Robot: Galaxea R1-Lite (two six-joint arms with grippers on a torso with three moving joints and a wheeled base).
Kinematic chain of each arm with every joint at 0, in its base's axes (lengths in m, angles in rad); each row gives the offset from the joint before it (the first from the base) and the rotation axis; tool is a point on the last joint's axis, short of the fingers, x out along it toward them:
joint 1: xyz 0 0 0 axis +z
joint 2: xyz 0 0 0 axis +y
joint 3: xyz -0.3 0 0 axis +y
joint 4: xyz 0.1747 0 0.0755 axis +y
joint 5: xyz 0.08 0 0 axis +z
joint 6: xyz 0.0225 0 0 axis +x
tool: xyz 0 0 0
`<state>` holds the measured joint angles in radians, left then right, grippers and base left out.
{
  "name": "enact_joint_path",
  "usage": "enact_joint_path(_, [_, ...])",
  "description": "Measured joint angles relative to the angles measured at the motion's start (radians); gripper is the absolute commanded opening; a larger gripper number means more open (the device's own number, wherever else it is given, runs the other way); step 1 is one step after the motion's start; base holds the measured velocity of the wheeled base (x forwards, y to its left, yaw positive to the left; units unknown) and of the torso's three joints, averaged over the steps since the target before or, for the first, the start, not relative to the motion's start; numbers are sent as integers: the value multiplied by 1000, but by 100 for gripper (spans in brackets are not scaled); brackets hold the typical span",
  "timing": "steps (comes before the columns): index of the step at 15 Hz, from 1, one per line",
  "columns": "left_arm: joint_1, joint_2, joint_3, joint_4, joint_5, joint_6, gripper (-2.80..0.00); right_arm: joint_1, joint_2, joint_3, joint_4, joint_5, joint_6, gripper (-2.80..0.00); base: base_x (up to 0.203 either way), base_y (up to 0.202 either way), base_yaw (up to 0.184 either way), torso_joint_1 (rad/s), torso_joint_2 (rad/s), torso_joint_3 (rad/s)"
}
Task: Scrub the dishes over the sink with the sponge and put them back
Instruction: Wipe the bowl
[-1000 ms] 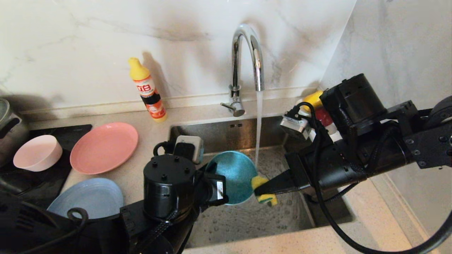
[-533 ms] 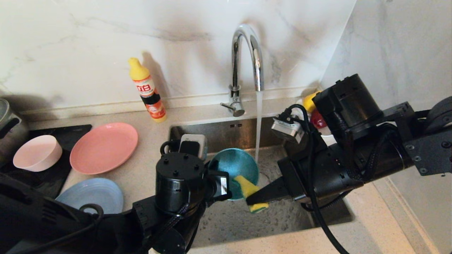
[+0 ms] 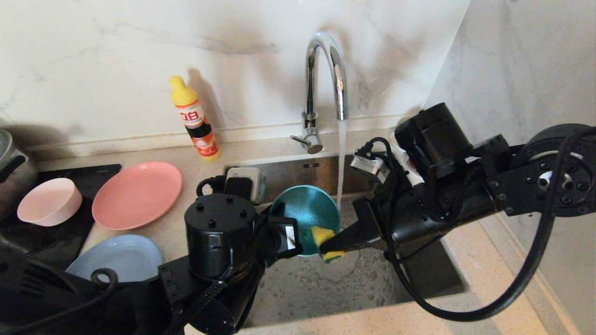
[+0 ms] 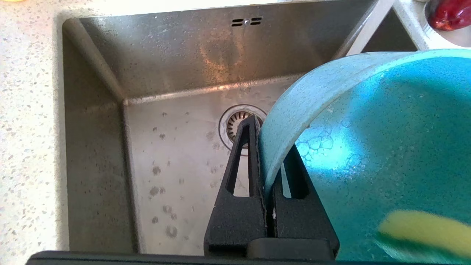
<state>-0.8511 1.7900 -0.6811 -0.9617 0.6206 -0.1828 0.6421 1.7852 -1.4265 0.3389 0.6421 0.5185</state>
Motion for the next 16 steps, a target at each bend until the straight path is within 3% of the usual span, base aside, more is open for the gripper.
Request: enact_joint_path(16, [-8, -45, 34, -1, -1, 3, -280, -27, 70, -181, 6, 2, 36, -280, 0, 0, 0, 0, 0, 0])
